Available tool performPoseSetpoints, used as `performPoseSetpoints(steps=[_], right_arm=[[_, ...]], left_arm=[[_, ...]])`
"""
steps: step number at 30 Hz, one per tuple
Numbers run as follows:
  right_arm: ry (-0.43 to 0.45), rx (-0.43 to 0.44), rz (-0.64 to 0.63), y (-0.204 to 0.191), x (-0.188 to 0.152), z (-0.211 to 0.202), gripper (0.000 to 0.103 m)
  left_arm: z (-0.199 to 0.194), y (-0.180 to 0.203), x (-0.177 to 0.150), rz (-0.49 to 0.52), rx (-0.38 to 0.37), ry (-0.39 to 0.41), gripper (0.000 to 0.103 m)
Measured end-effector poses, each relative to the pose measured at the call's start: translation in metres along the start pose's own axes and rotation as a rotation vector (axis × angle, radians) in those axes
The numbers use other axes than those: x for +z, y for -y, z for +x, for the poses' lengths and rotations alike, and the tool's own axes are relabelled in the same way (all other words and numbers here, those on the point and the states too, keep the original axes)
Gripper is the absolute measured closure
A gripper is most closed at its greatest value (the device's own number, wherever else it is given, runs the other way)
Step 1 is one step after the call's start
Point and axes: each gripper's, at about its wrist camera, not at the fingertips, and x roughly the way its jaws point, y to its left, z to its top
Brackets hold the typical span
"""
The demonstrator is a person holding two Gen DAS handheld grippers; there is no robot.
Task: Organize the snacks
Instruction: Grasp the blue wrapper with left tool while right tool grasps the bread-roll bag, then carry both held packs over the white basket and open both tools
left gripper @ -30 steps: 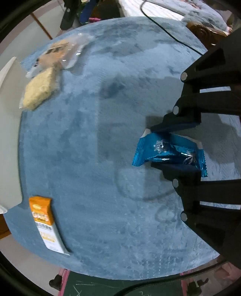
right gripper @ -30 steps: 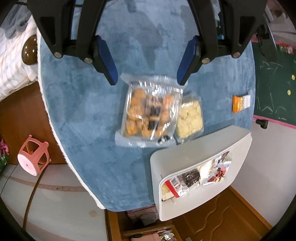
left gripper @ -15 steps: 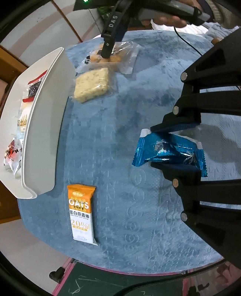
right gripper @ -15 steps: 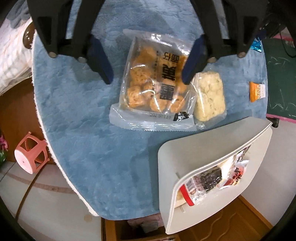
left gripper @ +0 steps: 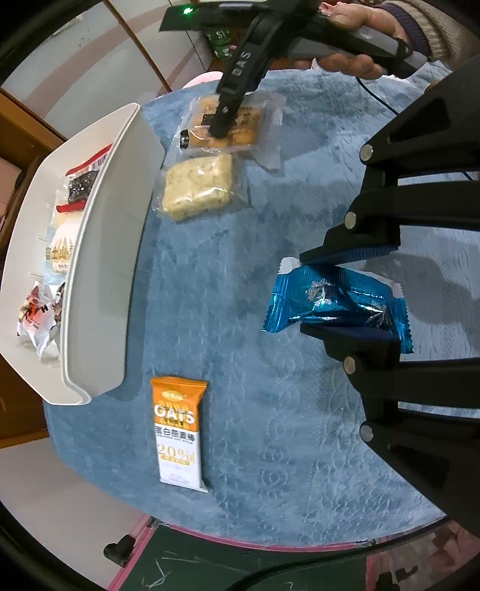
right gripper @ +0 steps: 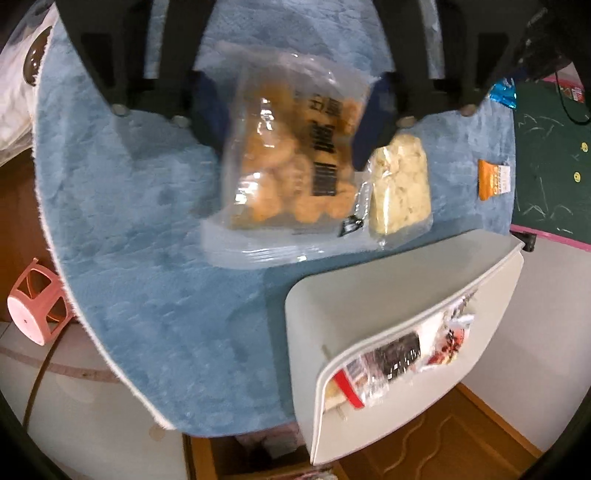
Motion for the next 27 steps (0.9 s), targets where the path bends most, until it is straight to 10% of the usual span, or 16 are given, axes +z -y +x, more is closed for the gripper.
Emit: performPoseSetpoints(steps=[17,27], right_arm=[[0.023,0.016,-0.084,-0.038,-0.049,-0.068,0.05],[0.233,0.088,-0.191,-0.093,-0.002,-0.136,0.05]], left_arm=[[-0.042,0.01,0.016,0.068,-0.012,0.024,0.075],[-0.102,0.03,0.071,0.172,0.006,0.192,0.075]])
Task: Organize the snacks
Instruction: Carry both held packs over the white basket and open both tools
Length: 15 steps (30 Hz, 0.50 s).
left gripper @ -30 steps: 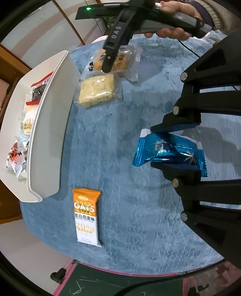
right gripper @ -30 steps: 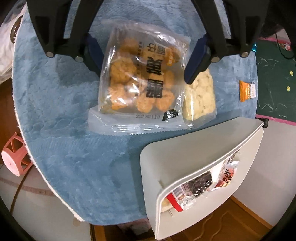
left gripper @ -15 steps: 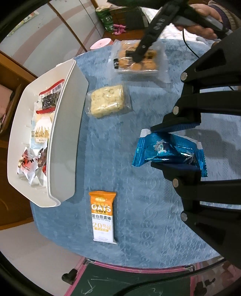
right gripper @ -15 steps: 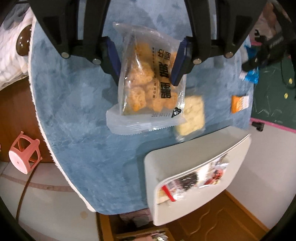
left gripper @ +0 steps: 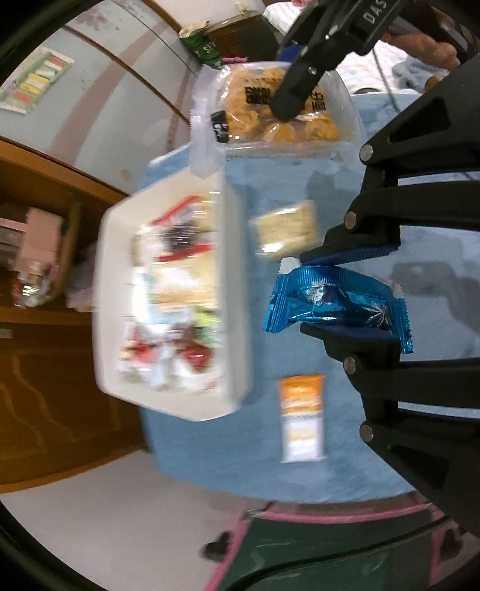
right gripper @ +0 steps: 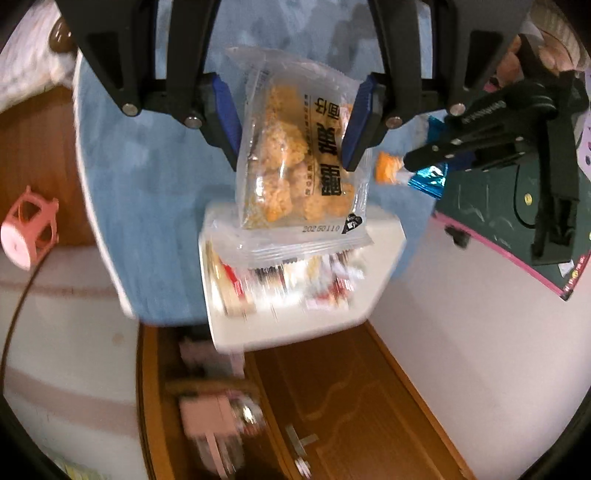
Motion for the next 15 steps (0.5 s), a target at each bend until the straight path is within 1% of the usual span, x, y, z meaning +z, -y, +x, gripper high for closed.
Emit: performPoseSetpoints(steps=[4,8,11,15], right_arm=[[0.099,-0.025,-0.032,-0.017,0.041,-0.012,0.05],[0.189,-0.074,-0.039,-0.03,0.083,-0.018,0.05],[0.23,-0.095,-0.03,-0.033,0.108,-0.018,0.049],[0.261,-0.119,-0.004,-0.03,0.135,-0.01,0.049]], left_arm=[[-0.017,-0.002,0.042,0.004,0.023,0.084,0.075],[-0.033,-0.005,0.084,0.009,0.064,0.169,0.075],[-0.033,-0.009,0.113,0.001,0.103,0.196,0.075],[-0.025,-0.016,0.142,-0.027,0.109,0.203,0.075]])
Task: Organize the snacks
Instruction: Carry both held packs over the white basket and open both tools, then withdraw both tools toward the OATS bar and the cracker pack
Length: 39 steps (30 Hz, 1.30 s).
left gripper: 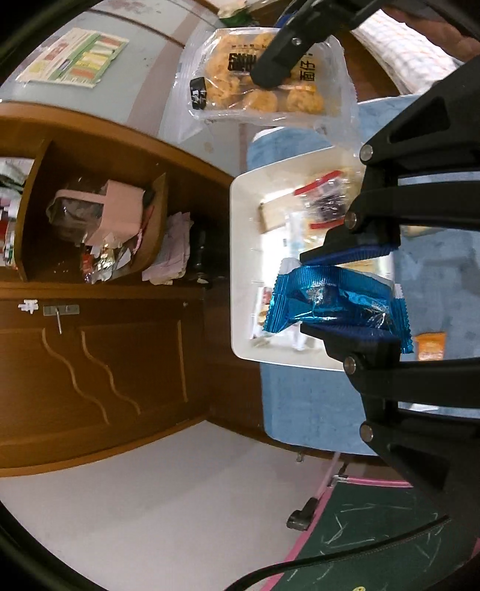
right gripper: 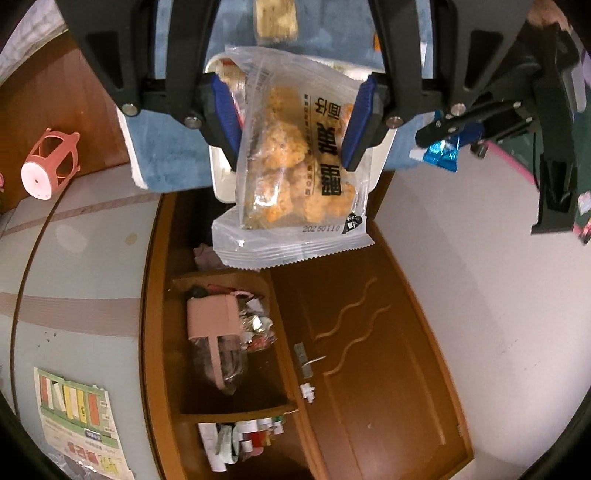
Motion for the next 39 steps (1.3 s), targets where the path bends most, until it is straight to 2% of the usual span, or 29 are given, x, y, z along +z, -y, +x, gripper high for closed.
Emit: performPoseSetpoints(steps=[7,14,16,17,18,20,22,29,39], right_arm=[[-0.038,-0.014,0.051,0.007,0.013,0.041,0.048],[-0.093,-0.043,0.034,0.009,0.008,0.083,0.046],[-0.101,-0.032,0.026,0.008,0.005,0.088,0.045],[-0.103,-0.029,0.026,0.008,0.005,0.09,0.044],[-0.105,-0.03,0.026,0.008,0.005,0.09,0.042],[-0.107,-0.028,0.024,0.009,0.004,0.088,0.036],[-0.103,-0.021,0.023,0.009,0.002,0.083,0.031],[-0.115,-0.01,-0.001,0.008,-0.012,0.068,0.031],[-0.119,0.023,-0.034,-0.003,-0.036,0.032,0.031]], left_arm=[[0.033,0.003,0.016,-0.006,0.029,-0.009,0.075],[0.061,0.007,0.017,0.003,0.057,-0.026,0.073],[0.067,0.008,0.015,0.004,0.078,-0.047,0.055],[0.071,0.008,0.015,0.005,0.086,-0.061,0.03],[0.072,0.007,0.013,0.004,0.103,-0.06,0.016],[0.068,0.005,0.009,0.005,0.117,-0.032,0.015],[0.066,0.004,0.005,0.016,0.117,-0.038,0.015],[0.056,0.0,-0.01,0.005,0.118,-0.064,0.015],[0.01,0.005,-0.031,0.037,0.115,-0.041,0.015]])
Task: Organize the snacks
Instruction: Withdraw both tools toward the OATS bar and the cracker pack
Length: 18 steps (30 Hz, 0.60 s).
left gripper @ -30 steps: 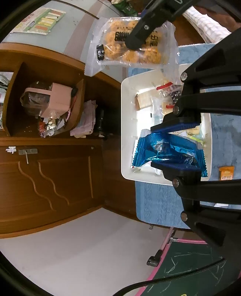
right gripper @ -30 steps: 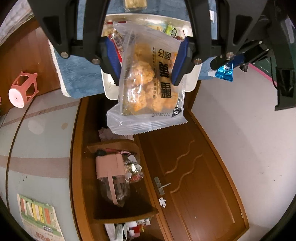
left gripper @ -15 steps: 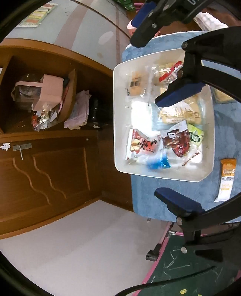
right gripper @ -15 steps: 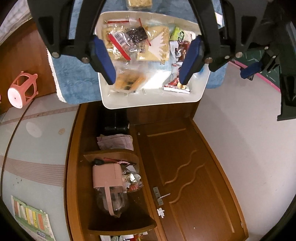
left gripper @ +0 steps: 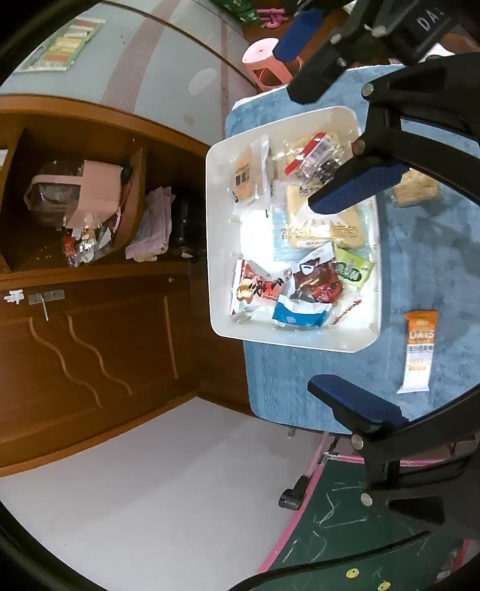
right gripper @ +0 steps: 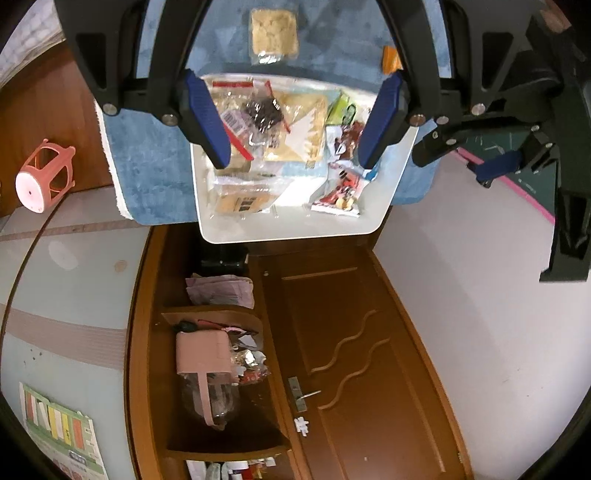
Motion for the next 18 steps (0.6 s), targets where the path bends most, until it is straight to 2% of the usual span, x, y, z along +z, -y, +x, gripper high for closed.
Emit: performPoseSetpoints(steps=[10,15,18], right_arm=[[0.011,0.026,-0.033,-0.007,-0.021,-0.042,0.031],[0.019,0.042,-0.059,-0.006,-0.029,-0.064,0.03],[0.021,0.045,-0.074,-0.003,-0.035,-0.074,0.025]], left_arm=[[-0.05,0.006,-0.027,0.044,-0.003,0.02,0.015],[-0.079,0.003,-0.039,0.083,0.023,0.031,0.015],[-0.096,-0.005,-0.045,0.111,0.057,0.045,0.013]])
